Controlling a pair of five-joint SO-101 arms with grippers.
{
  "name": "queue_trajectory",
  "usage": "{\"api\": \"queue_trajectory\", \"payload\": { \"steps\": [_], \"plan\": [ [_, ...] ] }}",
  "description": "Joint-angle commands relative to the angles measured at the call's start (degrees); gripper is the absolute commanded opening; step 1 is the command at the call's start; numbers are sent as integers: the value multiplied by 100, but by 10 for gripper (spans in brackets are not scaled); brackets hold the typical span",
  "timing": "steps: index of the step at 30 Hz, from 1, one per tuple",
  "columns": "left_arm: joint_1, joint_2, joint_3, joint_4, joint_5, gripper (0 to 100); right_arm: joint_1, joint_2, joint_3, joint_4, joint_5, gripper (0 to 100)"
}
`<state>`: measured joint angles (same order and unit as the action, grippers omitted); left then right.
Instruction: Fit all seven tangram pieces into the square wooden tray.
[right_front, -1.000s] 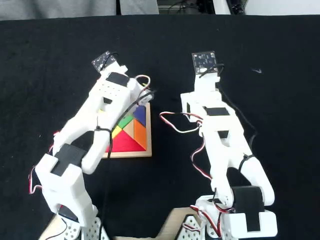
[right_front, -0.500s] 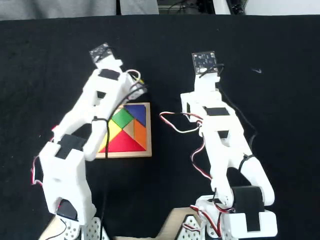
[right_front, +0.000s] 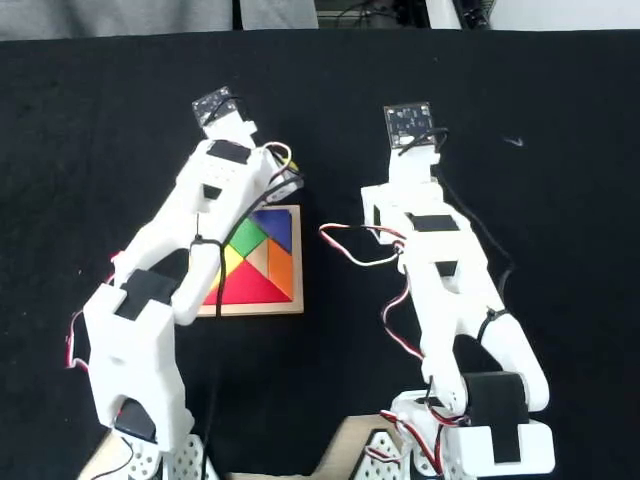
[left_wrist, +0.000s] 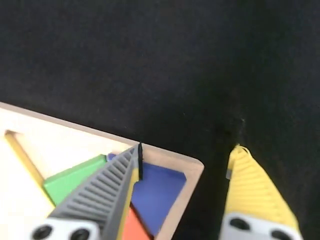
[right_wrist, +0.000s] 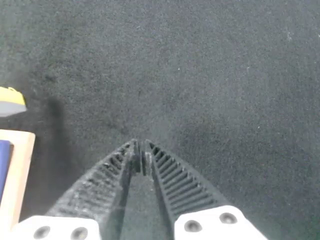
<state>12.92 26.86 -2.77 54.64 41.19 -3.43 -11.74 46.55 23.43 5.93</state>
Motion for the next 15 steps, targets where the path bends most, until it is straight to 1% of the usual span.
{"api": "queue_trajectory", "payload": {
  "steps": [1,6,15],
  "plan": [
    [110,-79,-356,9,-35,278,18,-251,-136,-18,-9,18],
    [110,-9,-655,290,-26,278,18,-251,-136,-18,-9,18],
    [110,0,-681,299,-26,278,18,-251,-136,-18,-9,18]
  ]
}}
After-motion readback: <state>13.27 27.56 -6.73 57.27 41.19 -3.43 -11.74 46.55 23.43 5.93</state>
